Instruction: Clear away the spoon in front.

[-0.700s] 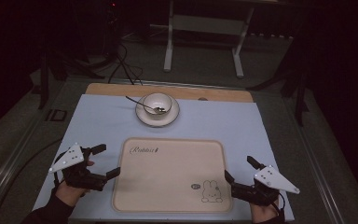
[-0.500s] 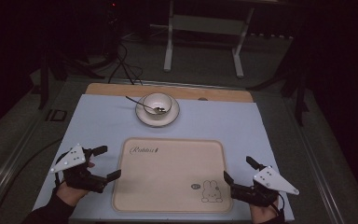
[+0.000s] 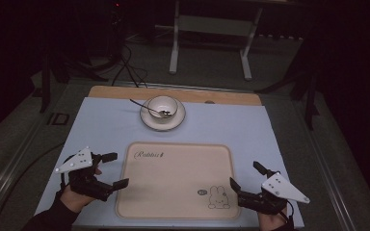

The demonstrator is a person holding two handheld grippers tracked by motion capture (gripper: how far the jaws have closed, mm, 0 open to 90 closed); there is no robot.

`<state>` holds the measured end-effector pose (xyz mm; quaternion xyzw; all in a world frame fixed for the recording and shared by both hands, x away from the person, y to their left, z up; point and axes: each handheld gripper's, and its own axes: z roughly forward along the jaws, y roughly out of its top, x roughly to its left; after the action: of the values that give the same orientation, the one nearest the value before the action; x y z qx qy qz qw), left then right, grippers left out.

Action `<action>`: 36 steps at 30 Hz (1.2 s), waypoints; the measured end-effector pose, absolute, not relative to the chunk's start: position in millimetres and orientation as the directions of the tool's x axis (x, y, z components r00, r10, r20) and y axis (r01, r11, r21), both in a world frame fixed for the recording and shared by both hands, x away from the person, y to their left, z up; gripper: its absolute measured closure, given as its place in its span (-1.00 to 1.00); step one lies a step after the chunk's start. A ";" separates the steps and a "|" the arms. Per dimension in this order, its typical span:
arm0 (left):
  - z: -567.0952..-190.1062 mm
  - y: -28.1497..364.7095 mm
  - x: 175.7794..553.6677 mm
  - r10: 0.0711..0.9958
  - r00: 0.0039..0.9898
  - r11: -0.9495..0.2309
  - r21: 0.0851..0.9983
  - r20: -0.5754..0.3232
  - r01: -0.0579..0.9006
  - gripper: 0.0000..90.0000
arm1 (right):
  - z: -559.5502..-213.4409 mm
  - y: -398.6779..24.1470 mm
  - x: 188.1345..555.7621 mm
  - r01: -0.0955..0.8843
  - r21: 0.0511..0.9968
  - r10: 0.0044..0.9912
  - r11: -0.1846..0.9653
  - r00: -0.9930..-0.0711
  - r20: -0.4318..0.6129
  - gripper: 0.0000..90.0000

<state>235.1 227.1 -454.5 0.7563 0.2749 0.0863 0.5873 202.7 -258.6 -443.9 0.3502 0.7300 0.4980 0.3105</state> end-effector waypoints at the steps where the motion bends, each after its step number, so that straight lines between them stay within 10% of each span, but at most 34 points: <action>1: -451.8 225.9 235.0 0.513 0.838 -0.163 0.937 -0.187 0.309 -1.00 | -444.2 -258.4 203.0 0.202 0.945 0.820 0.258 -0.563 -0.103 -0.77; 15: -404.1 210.1 264.3 0.529 0.845 -0.202 0.957 -0.074 0.210 -0.98 | -444.3 -256.9 203.4 0.199 0.944 0.813 0.263 -0.572 -0.106 -0.77; 36: -423.4 213.4 354.3 0.681 0.703 -0.073 0.936 -0.207 0.345 -0.77 | -444.8 -255.4 203.3 0.199 0.942 0.807 0.270 -0.581 -0.109 -0.77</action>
<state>354.3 213.4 -423.4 0.7179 0.3573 0.1446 0.5797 203.3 -255.4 -444.8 0.3413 0.7362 0.4986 0.3049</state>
